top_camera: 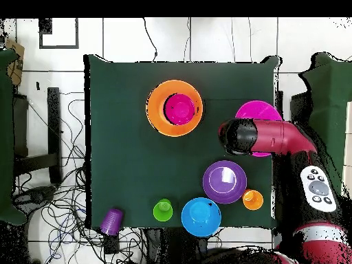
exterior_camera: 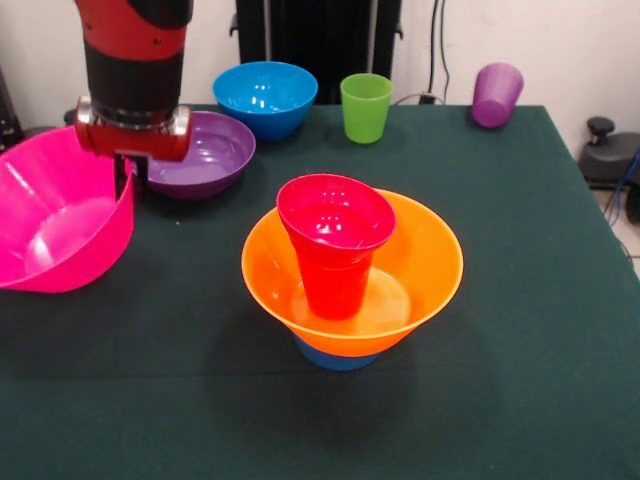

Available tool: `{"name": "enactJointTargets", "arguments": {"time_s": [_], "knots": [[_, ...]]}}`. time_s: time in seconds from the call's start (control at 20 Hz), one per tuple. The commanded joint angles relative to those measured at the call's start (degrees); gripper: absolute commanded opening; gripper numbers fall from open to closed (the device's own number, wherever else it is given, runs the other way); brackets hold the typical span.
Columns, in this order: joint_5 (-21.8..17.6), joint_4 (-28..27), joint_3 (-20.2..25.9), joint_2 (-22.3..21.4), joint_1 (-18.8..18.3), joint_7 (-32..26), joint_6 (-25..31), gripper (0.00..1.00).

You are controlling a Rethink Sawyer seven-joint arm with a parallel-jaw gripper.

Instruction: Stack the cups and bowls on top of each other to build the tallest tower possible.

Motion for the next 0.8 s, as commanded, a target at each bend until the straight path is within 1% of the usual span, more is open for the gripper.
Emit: {"name": "enactJointTargets", "arguments": {"time_s": [0.05, 0.25, 0.4, 0.55, 0.6, 0.65, 0.7, 0.75, 0.8], "knots": [[1.72, 3.69, -0.55, -9.59, 3.76, -3.64, 14.31, 0.0], [1.36, 2.63, -0.78, -11.76, 3.62, -4.66, 17.89, 0.0], [1.95, 2.72, -0.7, -15.12, 3.3, -6.55, 23.21, 0.0], [3.62, 3.87, -0.51, -18.17, 3.71, -5.21, 27.21, 0.0], [4.84, 4.5, -0.36, -19.32, 3.99, -4.07, 28.76, 0.0], [5.39, 4.83, -0.17, -19.84, 4.13, -3.58, 29.5, 0.0], [6.97, 6.0, 0.27, -20.26, 4.33, -1.51, 28.62, 0.0], [7.4, 6.38, 0.52, -20.36, 4.58, -0.56, 27.91, 0.0], [8.78, 6.96, 1.31, -19.92, 4.72, 0.99, 26.24, 0.0]]}}
